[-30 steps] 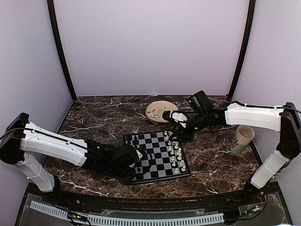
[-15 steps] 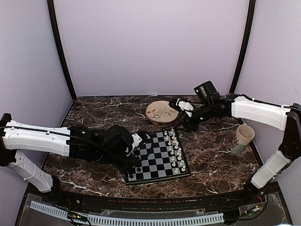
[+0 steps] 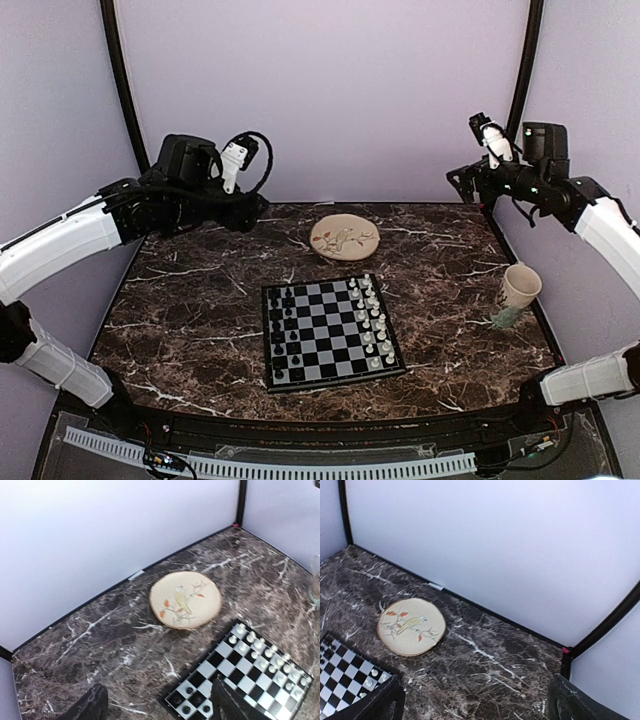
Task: Set up the chess pieces on the board
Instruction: Reset both arms
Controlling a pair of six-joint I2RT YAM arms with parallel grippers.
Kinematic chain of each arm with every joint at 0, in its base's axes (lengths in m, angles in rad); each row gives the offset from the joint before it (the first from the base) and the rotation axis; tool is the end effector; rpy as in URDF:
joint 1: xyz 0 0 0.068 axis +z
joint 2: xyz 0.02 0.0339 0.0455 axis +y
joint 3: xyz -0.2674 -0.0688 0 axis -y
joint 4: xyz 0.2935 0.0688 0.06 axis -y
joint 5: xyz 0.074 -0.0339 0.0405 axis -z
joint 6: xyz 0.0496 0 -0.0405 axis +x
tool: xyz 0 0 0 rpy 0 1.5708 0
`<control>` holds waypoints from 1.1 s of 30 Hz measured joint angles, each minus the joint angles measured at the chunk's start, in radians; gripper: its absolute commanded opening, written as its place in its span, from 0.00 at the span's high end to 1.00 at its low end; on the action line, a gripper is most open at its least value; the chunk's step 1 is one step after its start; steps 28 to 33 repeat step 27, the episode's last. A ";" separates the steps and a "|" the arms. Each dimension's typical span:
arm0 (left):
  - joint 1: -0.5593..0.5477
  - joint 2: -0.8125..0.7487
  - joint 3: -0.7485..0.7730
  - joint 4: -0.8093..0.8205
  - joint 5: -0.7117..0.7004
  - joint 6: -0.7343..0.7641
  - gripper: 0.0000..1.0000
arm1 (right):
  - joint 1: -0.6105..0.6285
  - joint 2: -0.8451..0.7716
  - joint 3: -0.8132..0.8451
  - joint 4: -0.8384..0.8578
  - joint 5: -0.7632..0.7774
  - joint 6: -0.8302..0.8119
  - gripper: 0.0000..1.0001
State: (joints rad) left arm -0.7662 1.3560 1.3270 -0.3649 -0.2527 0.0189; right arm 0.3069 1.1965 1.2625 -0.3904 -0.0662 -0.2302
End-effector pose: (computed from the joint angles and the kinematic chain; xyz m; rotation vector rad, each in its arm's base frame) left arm 0.2758 -0.2482 0.3794 0.5940 1.8673 -0.2447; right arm 0.3119 0.1023 0.4023 -0.5465 1.8156 0.1150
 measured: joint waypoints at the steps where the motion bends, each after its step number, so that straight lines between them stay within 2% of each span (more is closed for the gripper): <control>1: 0.027 0.012 0.012 0.014 -0.003 0.005 0.04 | -0.002 -0.018 0.000 0.011 0.037 0.017 0.00; 5: 0.110 0.065 0.039 0.072 -0.060 -0.002 0.02 | -0.012 -0.067 -0.014 0.070 0.148 0.075 0.00; 10: 0.117 0.022 -0.155 0.244 -0.134 0.028 0.02 | -0.135 -0.101 -0.087 0.129 0.146 0.184 0.00; 15: 0.118 0.010 -0.231 0.269 -0.146 0.031 0.02 | -0.211 -0.084 -0.095 0.136 0.146 0.243 0.00; 19: 0.119 0.007 -0.169 0.238 -0.148 0.031 0.01 | -0.211 -0.073 -0.072 0.127 0.144 0.246 0.00; 24: 0.122 0.002 0.042 0.179 -0.150 0.031 0.01 | -0.211 -0.049 0.016 0.114 0.126 0.236 0.00; 33: 0.122 -0.031 0.058 0.177 -0.156 0.030 0.01 | -0.211 -0.041 0.042 0.111 0.109 0.237 0.00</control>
